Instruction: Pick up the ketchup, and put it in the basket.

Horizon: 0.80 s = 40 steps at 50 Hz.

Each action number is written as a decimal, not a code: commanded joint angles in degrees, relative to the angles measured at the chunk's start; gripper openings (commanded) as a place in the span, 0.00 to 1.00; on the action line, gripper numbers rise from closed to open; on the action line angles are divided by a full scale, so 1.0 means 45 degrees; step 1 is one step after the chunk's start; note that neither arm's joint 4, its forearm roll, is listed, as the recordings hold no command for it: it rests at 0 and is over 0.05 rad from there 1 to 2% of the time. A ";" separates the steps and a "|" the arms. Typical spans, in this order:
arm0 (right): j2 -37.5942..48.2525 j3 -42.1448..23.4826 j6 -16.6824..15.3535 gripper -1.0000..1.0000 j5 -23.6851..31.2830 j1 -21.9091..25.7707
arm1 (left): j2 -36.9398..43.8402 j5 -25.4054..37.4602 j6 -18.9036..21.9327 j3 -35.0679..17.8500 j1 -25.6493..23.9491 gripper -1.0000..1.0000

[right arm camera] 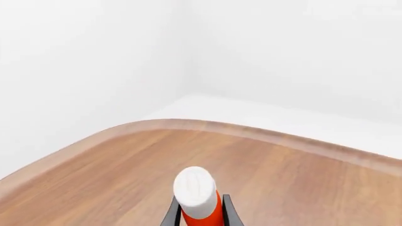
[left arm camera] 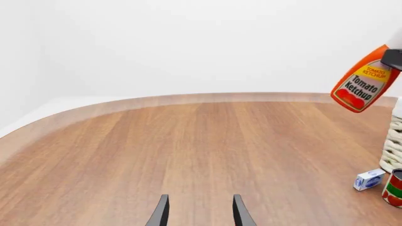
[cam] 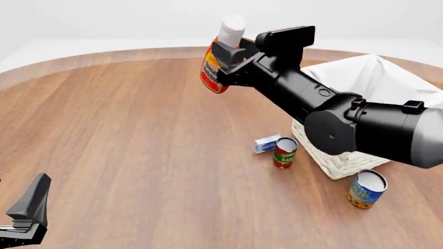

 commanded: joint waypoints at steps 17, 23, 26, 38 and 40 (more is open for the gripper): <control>-0.1512 0.0809 0.0466 0.00 -0.0530 -0.3156 | 0.0000 0.0000 0.0000 0.0000 0.0000 1.00; -0.1731 0.1020 0.0613 0.00 -0.0538 -0.3950 | 0.0000 0.0000 0.0000 0.0000 0.0000 1.00; -0.2006 0.1180 0.0616 0.00 -0.0467 -0.4354 | 0.0000 0.0000 0.0000 0.0000 0.0000 1.00; -0.2850 0.1603 0.0233 0.00 0.0183 -0.5369 | 0.0000 0.0000 0.0000 0.0000 0.0000 1.00; -0.2981 0.1684 0.0188 0.00 0.0298 -0.5464 | 0.0000 0.0000 0.0000 0.0000 0.0000 1.00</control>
